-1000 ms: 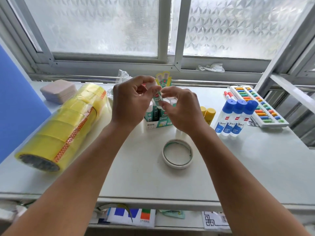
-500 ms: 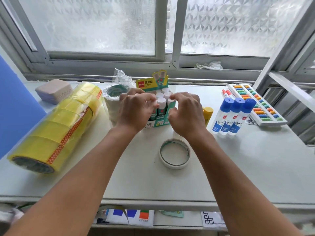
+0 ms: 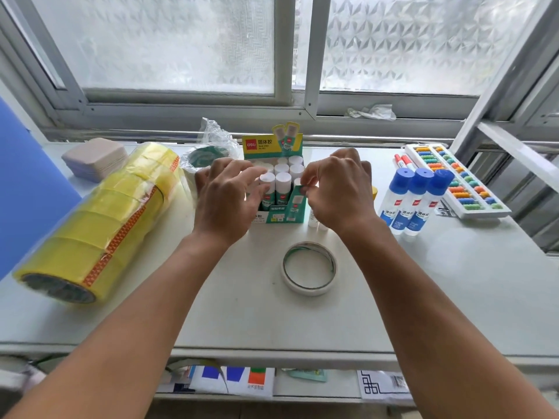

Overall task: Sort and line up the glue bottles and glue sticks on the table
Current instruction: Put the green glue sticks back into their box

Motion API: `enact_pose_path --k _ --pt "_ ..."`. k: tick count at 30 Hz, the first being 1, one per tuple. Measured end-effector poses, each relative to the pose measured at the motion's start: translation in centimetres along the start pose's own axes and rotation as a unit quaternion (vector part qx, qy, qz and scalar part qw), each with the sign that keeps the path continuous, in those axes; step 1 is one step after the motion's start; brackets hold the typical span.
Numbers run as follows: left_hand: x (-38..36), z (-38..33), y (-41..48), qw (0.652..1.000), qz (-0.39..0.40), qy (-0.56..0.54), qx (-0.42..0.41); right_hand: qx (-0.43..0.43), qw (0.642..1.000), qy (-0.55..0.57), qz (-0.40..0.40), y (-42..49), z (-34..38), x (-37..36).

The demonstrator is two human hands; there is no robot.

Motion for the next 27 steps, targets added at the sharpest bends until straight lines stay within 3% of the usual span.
enact_pose_path --k 4,9,12,21,27 --pt "1.1 1.3 -0.3 0.996 -0.038 0.014 0.076 0.009 1.0 -0.011 0.026 -0.4 0.5 0.8" --pt "0.9 4.8 0.3 0.977 0.07 0.037 0.197 0.009 0.999 -0.016 0.042 -1.0 0.4 1.5" --pt "0.8 5.6 -0.1 0.981 0.097 0.048 0.16 0.018 0.999 -0.001 0.048 -1.3 0.2 1.9" --pt "2.3 4.5 -2.2 0.995 0.029 -0.008 0.095 0.049 0.996 0.051 0.048 -1.0 -0.8 1.6" --pt "3.1 4.2 -3.5 0.995 -0.003 -0.002 0.1 0.052 0.994 0.078 0.052 -0.8 -1.5 1.6"
Point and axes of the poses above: each hand's wrist, its own y-axis towards the middle knuckle, its own x-axis out of the back of the hand, z = x × y, the point moved 4 cm from there along y, towards the middle knuckle, and after that the axes turned 11 degrees about y, right-handed, at the moved point
